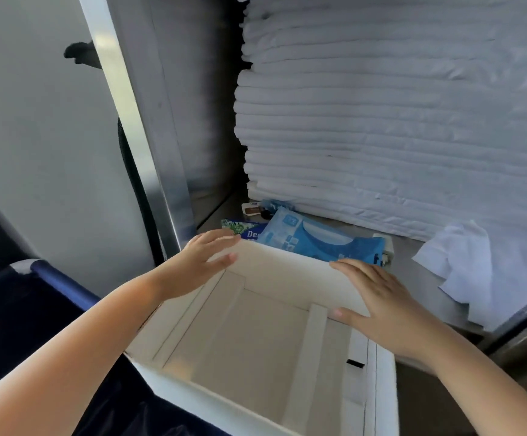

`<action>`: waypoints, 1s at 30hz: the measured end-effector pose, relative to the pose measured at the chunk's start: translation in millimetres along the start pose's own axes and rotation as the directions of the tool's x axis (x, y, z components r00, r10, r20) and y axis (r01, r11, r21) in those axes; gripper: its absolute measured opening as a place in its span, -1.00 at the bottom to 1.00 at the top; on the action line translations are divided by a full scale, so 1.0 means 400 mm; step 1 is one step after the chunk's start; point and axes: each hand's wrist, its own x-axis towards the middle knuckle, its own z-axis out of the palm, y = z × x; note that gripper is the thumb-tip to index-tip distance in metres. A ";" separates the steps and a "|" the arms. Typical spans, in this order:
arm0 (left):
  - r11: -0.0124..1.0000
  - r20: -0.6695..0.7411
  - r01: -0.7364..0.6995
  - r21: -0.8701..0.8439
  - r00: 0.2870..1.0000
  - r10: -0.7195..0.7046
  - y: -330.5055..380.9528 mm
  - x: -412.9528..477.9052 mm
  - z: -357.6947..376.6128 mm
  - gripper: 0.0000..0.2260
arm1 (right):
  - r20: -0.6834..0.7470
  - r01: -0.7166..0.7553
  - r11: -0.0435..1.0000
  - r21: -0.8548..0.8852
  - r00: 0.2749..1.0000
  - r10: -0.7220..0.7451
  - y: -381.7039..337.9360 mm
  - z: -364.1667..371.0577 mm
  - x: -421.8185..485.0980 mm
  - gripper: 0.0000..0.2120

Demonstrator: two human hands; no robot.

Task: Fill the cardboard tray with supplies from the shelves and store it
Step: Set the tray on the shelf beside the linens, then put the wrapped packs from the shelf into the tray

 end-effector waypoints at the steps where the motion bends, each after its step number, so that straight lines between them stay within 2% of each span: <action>1: 0.992 0.028 0.001 -0.125 1.000 0.002 -0.005 -0.002 0.006 -0.48 | -0.006 -0.014 1.000 -0.012 1.000 0.014 -0.005 0.001 -0.001 -0.34; 2: 0.982 0.039 -0.009 -0.188 0.999 0.016 -0.009 -0.004 0.010 -0.49 | -0.017 -0.024 0.999 -0.028 1.000 0.024 -0.011 0.004 -0.002 -0.36; 6: 0.985 0.005 -0.070 -0.157 0.997 0.071 -0.022 -0.009 0.023 -0.44 | -0.019 -0.036 0.995 -0.090 0.999 0.034 -0.027 0.008 -0.005 -0.39; 11: 0.983 0.006 -0.072 -0.167 0.997 0.074 -0.026 -0.009 0.032 -0.49 | 0.004 -0.054 0.998 -0.044 0.999 0.054 -0.030 -0.009 0.003 -0.46; 14: 0.980 0.019 -0.055 -0.189 0.998 0.059 -0.010 0.004 0.040 -0.45 | 0.014 -0.076 0.997 -0.022 0.997 0.076 -0.015 -0.027 0.019 -0.52; 18: 0.988 -0.003 -0.064 -0.142 0.998 0.064 0.000 0.021 0.069 -0.52 | 0.050 -0.085 0.986 -0.141 0.994 0.093 0.019 -0.033 0.031 -0.42; 22: 0.991 -0.009 -0.049 -0.125 0.999 0.048 0.003 0.037 0.065 -0.56 | 0.102 -0.060 0.992 -0.113 0.992 0.072 0.048 -0.044 0.053 -0.37; 25: 0.991 -0.031 -0.051 -0.125 0.998 0.048 0.005 0.047 0.052 -0.65 | 0.137 -0.054 0.994 -0.095 0.988 0.067 0.062 -0.049 0.066 -0.37; 30: 0.978 -0.062 -0.021 -0.209 0.998 0.008 0.008 0.077 0.048 -0.77 | 0.096 0.005 0.989 -0.145 0.995 0.009 0.078 -0.044 0.066 -0.41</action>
